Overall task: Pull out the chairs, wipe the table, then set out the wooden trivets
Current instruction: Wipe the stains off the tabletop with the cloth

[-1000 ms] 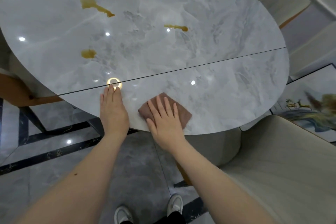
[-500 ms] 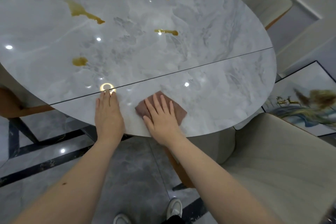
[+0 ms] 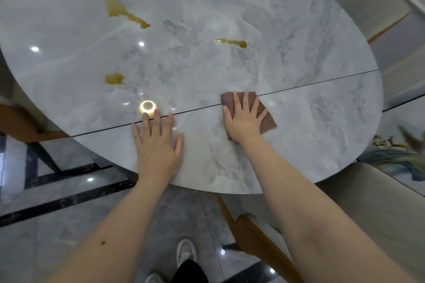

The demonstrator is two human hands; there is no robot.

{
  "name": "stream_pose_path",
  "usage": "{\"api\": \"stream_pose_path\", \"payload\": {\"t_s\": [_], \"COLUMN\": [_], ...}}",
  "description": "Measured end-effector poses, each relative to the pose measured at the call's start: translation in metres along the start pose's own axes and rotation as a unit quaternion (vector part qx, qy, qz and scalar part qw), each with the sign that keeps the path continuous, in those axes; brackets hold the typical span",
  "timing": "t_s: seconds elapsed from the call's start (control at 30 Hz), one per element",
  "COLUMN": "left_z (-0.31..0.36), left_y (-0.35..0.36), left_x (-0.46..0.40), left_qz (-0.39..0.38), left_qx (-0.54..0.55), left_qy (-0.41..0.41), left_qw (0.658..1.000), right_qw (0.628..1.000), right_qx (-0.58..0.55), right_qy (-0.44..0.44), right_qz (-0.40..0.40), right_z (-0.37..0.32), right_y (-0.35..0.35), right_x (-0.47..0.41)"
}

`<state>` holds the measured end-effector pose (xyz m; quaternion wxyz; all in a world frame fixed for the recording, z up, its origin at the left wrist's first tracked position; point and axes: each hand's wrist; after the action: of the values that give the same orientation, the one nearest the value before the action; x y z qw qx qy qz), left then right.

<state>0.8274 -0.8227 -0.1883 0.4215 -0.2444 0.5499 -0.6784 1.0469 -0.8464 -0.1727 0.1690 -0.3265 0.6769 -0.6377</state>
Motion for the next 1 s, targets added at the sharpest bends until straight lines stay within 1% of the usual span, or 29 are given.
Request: {"api": "stream_pose_path", "payload": {"t_s": [0.07,0.13,0.2,0.27,0.33,0.4,0.47,0.53,0.57,0.6,0.63,0.7,0.73,0.77,0.8,0.83,0.9,1.0], "left_z": [0.000,-0.001,-0.002,-0.002,-0.001,0.000,-0.001,-0.002,-0.002,-0.003,-0.004,-0.012,-0.019,-0.029,-0.042,-0.053,-0.079,-0.120], "left_y": [0.000,-0.001,-0.002,-0.002,-0.002,-0.001,-0.002,-0.002,-0.001,-0.002,-0.003,-0.009,-0.013,-0.019,-0.025,-0.030,-0.041,-0.053], "left_x": [-0.001,0.000,0.000,0.001,0.001,0.000,0.000,0.000,0.000,0.000,0.000,-0.001,-0.002,-0.004,-0.007,-0.012,-0.024,-0.042], "left_qz": [-0.006,-0.011,-0.010,-0.013,-0.015,-0.011,-0.009,-0.012,-0.015,-0.017,-0.015,0.006,0.023,0.044,0.067,0.082,0.087,0.088], "left_qx": [-0.012,-0.018,-0.018,-0.015,-0.014,-0.016,-0.022,-0.022,-0.018,-0.014,-0.009,0.020,0.042,0.053,0.053,0.047,0.038,0.027], "left_qy": [-0.002,-0.003,-0.001,-0.001,-0.006,-0.009,-0.010,-0.009,-0.008,-0.006,-0.001,0.000,-0.002,-0.008,-0.018,-0.031,-0.068,-0.113], "left_qw": [1.000,1.000,1.000,1.000,1.000,1.000,1.000,1.000,1.000,1.000,1.000,1.000,0.999,0.998,0.996,0.995,0.993,0.989], "right_qw": [0.999,0.994,0.979,0.963,0.961,0.975,0.987,0.991,0.990,0.987,0.980,0.954,0.941,0.935,0.937,0.947,0.970,0.989], "right_qx": [0.002,0.001,0.013,0.033,0.039,0.030,0.005,-0.007,-0.005,0.003,0.013,0.029,0.028,0.023,0.022,0.022,0.014,0.012], "right_qy": [-0.040,-0.111,-0.202,-0.266,-0.271,-0.221,-0.155,-0.126,-0.133,-0.158,-0.197,-0.298,-0.336,-0.352,-0.344,-0.316,-0.238,-0.149], "right_qz": [-0.010,-0.018,-0.020,-0.029,-0.033,-0.028,-0.030,-0.034,-0.036,-0.035,-0.031,-0.033,-0.038,-0.044,-0.045,-0.043,-0.034,-0.018], "right_z": [-0.027,-0.044,-0.038,-0.012,0.007,0.005,-0.021,-0.055,-0.070,-0.084,-0.091,-0.096,-0.093,-0.092,-0.092,-0.093,-0.106,-0.143], "right_y": [0.003,0.006,0.009,0.008,0.002,-0.002,-0.001,0.004,0.007,0.011,0.014,0.016,0.015,0.012,0.010,0.010,0.012,0.022], "right_x": [0.001,0.015,0.035,0.046,0.039,0.022,0.005,0.000,0.002,0.007,0.014,0.019,0.015,0.008,0.002,-0.003,-0.005,0.010]}}
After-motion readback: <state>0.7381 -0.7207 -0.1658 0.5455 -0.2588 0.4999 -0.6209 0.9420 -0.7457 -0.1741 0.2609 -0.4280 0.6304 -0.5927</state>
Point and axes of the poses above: each hand's wrist, its own x-axis away from the middle knuckle, its own y-axis out of the palm, z = x × y, and after that the axes turned 9 degrees about y, right-handed
